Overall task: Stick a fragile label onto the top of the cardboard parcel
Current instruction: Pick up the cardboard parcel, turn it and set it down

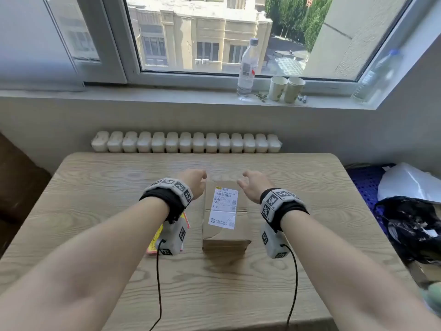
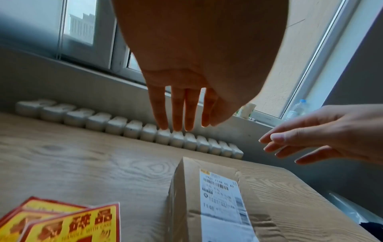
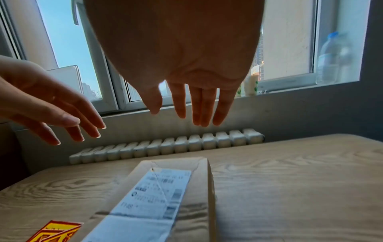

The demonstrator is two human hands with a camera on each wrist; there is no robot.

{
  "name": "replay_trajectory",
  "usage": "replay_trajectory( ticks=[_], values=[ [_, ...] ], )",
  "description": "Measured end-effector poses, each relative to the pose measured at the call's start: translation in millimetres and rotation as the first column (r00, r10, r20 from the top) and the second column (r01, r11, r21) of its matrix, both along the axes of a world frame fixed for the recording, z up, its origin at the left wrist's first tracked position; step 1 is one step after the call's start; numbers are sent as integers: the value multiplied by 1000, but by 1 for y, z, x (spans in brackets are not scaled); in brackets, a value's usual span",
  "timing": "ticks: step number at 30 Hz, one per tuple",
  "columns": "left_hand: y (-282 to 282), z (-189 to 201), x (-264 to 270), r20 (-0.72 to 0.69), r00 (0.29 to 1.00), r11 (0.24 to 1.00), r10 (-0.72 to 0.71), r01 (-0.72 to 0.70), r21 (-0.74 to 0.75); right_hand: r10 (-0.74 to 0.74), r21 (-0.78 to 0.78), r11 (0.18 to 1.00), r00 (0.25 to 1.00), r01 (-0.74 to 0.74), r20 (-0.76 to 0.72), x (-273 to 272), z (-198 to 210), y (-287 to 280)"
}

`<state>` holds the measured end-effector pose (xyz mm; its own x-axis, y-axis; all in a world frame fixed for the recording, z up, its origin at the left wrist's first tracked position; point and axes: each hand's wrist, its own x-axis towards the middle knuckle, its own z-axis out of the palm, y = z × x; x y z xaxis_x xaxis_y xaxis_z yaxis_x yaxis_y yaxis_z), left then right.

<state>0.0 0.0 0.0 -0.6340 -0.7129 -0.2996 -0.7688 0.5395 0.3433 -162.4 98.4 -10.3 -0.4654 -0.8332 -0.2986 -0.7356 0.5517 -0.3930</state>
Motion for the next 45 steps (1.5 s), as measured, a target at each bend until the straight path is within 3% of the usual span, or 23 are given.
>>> replay_trajectory(
  ticks=[8,14,21,29,34,41,45],
  values=[
    [6,-44,-3,-101,976,958,195,-167,235,-37,113,993,995,27,91,-5,-44,15],
    [11,-75,-2,-43,953,888,299,-261,380,-150,145,982,961,118,232,-12,-69,21],
    [19,-92,-11,-19,855,640,518,-374,671,-262,162,965,827,208,498,-18,-91,20],
    [12,-91,-16,-20,725,459,688,-414,786,-341,171,933,628,316,700,-25,-95,15],
    [10,-75,-18,-48,691,445,721,-408,797,-339,135,916,548,378,765,-32,-87,14],
    [7,-39,-17,-142,637,438,758,-335,834,-339,138,850,326,509,882,-36,-57,10],
    [8,-15,-15,-200,645,477,737,-288,830,-303,93,838,317,537,899,-37,-43,9]
  ],
)
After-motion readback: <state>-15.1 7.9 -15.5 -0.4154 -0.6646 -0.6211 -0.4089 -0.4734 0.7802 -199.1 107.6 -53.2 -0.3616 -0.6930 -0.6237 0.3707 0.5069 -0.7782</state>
